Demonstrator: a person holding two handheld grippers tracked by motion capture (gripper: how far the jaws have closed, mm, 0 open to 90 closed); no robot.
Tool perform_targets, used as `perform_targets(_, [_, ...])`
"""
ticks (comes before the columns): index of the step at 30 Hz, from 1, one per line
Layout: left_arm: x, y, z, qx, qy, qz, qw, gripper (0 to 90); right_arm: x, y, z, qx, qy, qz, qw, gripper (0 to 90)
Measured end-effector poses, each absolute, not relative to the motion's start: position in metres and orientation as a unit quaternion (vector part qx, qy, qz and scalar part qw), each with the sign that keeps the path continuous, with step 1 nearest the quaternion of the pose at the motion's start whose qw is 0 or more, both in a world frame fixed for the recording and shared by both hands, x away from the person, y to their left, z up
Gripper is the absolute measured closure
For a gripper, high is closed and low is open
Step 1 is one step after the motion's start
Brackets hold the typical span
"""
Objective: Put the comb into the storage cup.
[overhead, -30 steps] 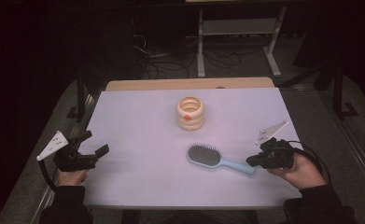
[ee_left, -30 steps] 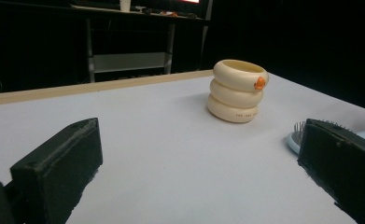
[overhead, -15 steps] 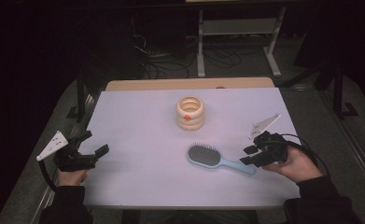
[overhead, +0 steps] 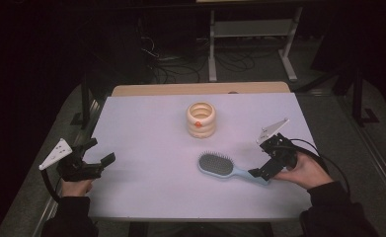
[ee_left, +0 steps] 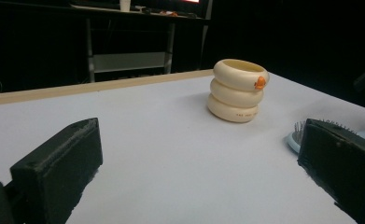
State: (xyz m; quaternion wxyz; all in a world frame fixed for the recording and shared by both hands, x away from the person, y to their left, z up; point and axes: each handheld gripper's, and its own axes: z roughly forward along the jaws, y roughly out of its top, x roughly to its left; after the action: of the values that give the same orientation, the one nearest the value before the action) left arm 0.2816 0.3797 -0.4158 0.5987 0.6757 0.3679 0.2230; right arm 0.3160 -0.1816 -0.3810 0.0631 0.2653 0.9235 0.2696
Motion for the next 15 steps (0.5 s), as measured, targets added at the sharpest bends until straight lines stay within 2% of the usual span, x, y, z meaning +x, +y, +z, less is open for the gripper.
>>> perform_targets(15, [0.282, 0.379, -0.416, 0.676, 0.367, 0.222, 0.599, 0.0, 0.325, -0.171, -0.393, 0.24, 0.934, 0.26, 0.051, 0.0])
